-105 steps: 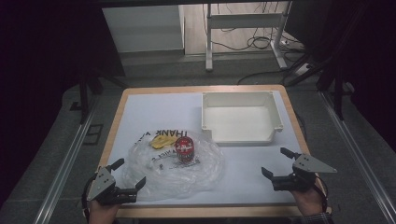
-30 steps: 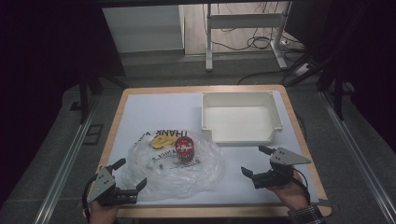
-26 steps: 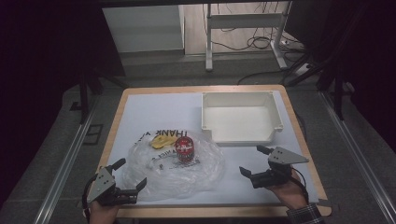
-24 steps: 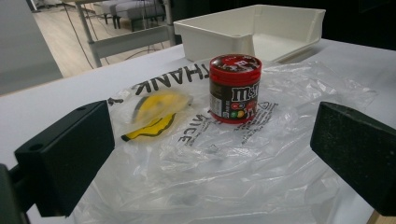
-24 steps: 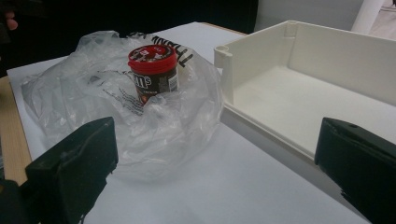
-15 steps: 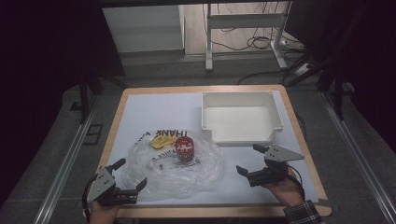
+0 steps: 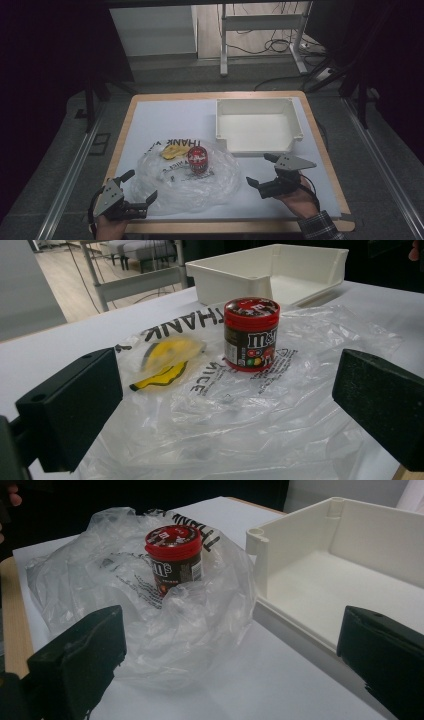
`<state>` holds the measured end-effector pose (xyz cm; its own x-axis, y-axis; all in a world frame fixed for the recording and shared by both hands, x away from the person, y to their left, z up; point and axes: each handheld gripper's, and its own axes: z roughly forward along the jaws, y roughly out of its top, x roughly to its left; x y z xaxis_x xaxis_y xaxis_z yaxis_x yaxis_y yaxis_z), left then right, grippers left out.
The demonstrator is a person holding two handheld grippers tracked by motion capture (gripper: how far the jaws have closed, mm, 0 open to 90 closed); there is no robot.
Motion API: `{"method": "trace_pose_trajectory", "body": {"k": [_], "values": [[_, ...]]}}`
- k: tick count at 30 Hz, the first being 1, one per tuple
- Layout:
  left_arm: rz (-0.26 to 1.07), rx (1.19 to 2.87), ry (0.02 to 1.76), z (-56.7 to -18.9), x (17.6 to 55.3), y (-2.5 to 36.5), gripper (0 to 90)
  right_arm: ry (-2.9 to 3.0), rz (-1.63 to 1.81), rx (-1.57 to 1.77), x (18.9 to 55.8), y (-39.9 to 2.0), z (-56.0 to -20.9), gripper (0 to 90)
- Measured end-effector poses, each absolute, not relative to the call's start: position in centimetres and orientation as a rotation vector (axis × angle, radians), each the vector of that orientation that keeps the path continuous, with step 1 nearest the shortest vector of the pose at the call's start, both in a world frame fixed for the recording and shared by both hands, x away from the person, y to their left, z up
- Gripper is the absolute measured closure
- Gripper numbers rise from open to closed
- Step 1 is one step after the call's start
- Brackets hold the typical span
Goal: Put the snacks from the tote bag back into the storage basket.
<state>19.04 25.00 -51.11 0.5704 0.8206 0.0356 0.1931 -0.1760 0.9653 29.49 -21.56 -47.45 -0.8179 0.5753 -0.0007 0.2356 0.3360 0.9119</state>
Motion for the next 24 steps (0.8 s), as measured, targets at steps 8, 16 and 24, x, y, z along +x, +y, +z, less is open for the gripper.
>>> {"method": "trace_pose_trajectory", "body": {"k": [8,16,24], "values": [[0.702,1.689,0.854,-51.1,19.0,25.0,0.0,2.308,1.471,0.732,30.0,-20.6,-47.6,0.0],[0.701,1.689,0.853,-51.1,19.0,25.0,0.0,2.325,1.470,0.723,30.2,-19.8,-47.7,0.0],[0.702,1.689,0.853,-51.1,19.1,25.0,0.0,2.340,1.453,0.702,30.7,-18.8,-48.0,0.0]]}}
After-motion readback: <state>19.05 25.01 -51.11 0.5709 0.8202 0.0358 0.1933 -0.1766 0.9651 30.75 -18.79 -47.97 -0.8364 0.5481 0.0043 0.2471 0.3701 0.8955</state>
